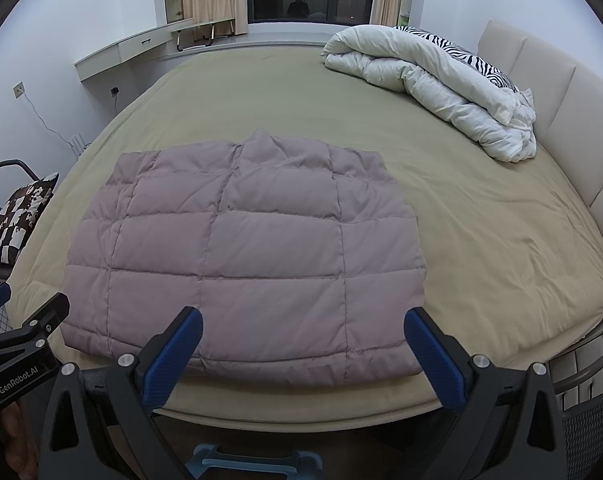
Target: Fold large clothes
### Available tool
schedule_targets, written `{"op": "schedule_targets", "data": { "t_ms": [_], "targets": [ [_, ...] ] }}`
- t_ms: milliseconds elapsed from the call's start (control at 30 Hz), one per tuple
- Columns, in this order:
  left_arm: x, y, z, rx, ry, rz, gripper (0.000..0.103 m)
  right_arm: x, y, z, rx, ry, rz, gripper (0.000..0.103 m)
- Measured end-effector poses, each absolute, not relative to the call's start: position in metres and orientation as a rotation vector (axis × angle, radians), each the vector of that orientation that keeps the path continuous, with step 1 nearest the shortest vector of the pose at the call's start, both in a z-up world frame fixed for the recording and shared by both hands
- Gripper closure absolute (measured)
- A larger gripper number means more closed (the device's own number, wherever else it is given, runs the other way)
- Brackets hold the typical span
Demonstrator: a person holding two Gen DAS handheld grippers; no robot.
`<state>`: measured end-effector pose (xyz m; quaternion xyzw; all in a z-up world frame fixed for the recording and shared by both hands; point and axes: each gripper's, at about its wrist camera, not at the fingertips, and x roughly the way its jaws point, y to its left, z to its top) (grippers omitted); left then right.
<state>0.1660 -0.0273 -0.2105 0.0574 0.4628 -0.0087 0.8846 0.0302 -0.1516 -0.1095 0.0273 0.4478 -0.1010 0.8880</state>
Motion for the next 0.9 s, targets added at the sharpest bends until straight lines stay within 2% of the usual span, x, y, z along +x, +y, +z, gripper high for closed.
{"op": "schedule_targets", "data": {
  "t_ms": [900],
  "targets": [
    [0.1666, -0.028, -0.2085, 0.115, 0.966, -0.021, 0.0, 0.0323, -0.1493, -0.1094, 0.046, 0.928, -0.202, 0.0]
  ]
}}
